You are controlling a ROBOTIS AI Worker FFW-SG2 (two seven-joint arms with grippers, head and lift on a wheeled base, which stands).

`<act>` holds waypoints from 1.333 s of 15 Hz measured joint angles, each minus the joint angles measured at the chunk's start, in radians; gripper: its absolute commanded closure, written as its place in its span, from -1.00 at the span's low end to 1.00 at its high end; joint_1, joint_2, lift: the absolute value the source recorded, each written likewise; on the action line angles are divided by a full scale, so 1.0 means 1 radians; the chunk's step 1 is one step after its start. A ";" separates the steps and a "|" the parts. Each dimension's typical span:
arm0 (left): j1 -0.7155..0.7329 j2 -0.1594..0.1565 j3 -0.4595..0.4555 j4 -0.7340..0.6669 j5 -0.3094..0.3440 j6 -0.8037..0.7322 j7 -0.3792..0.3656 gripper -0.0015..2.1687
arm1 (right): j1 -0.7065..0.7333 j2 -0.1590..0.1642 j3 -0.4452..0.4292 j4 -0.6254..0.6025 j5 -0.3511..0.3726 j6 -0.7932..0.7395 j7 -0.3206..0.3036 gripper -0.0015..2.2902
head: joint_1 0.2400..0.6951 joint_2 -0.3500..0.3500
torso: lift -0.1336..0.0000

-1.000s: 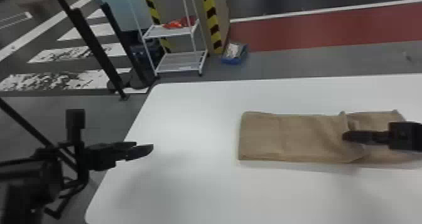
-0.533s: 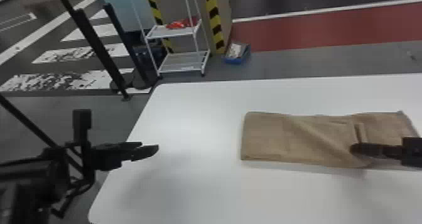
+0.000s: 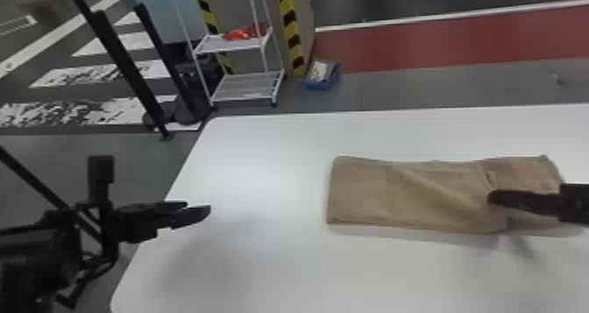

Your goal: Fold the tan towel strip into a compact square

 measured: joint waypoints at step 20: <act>0.024 0.011 0.018 0.001 0.003 -0.025 -0.011 -0.92 | -0.124 0.018 0.129 0.170 0.160 -0.037 -0.043 -0.48 | 1.00 0.83 | -0.91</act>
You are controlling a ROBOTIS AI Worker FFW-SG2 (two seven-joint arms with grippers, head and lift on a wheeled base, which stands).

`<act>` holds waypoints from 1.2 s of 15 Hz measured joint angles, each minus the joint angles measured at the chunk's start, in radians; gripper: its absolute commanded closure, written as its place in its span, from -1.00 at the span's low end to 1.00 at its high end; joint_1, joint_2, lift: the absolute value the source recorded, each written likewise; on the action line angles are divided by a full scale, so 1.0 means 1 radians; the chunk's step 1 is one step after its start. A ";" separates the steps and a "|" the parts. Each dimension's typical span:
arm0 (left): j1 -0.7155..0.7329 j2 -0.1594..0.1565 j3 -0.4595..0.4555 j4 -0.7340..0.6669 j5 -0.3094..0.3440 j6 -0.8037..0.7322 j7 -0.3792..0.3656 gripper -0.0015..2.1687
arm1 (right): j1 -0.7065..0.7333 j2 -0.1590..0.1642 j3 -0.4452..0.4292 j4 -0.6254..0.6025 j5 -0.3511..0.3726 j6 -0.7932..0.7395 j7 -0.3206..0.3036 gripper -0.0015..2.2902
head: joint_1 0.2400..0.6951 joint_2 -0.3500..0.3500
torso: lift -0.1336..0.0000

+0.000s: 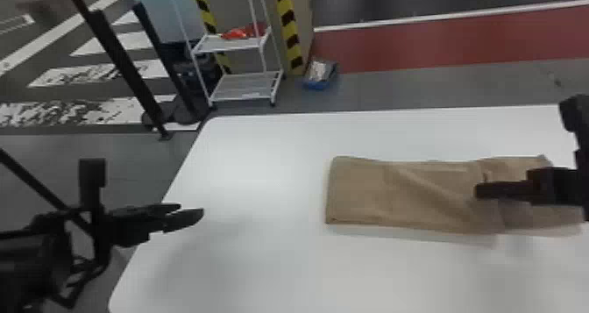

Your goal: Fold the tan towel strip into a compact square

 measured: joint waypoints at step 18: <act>-0.001 0.004 0.007 0.020 0.002 -0.031 0.000 -0.92 | -0.007 0.000 -0.080 -0.066 -0.116 -0.002 -0.002 0.02 | 1.00 0.85 | -0.91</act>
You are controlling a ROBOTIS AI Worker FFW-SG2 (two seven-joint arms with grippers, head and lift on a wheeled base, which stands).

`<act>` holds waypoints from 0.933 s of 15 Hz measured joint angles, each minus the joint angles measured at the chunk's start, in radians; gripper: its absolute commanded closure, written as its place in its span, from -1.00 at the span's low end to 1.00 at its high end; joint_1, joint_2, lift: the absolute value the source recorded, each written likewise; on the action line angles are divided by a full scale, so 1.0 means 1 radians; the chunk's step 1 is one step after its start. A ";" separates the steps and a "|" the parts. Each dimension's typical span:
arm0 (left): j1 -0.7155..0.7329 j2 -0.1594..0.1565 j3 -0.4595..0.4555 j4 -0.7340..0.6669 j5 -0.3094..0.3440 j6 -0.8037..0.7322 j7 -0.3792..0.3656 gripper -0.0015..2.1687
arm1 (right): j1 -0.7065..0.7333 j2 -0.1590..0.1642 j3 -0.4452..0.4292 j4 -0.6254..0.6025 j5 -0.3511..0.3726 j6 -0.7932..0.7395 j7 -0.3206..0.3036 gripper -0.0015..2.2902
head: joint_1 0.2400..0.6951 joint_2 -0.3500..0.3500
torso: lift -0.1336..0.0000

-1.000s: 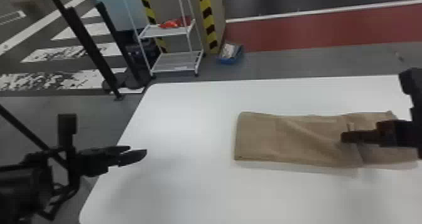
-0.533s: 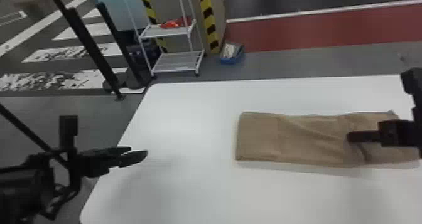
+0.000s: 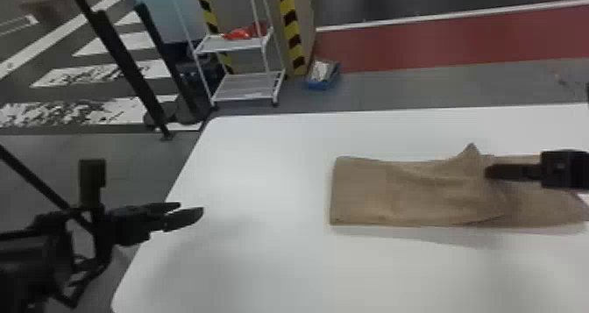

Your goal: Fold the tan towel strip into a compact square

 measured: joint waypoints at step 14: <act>0.000 -0.003 -0.001 -0.008 0.002 0.002 -0.002 -0.92 | -0.012 -0.095 -0.264 -0.079 -0.118 0.125 0.001 0.02 | 1.00 0.51 | -0.91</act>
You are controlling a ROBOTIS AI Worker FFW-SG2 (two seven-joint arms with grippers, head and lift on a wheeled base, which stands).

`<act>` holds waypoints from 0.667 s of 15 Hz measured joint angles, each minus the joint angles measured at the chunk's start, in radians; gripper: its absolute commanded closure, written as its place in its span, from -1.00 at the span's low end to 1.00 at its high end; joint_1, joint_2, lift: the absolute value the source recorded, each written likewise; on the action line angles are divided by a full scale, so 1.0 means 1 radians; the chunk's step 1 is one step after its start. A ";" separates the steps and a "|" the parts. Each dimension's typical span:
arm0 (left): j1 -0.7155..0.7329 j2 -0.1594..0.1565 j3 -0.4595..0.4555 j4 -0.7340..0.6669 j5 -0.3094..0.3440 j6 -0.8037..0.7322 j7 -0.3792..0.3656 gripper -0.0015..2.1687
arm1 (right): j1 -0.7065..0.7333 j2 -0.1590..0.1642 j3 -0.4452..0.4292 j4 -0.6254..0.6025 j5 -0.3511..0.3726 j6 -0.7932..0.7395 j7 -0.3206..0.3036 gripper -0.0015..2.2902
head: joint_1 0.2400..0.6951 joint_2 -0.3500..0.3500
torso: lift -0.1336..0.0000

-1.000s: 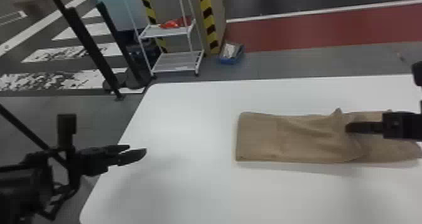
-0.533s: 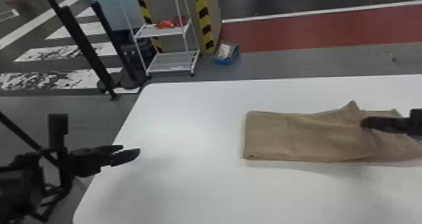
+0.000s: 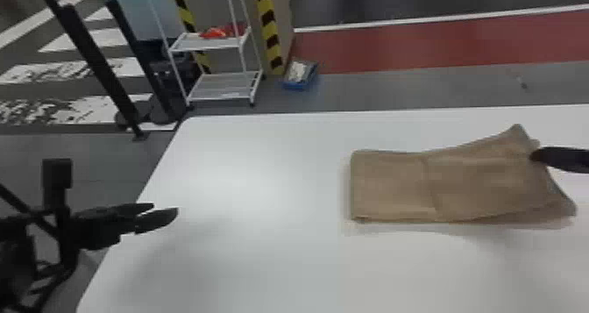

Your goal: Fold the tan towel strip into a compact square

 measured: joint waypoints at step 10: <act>0.043 -0.020 0.017 -0.063 -0.005 0.026 -0.007 -0.92 | -0.015 -0.115 -0.033 0.102 -0.011 -0.016 -0.008 0.02 | 1.00 0.25 | -0.91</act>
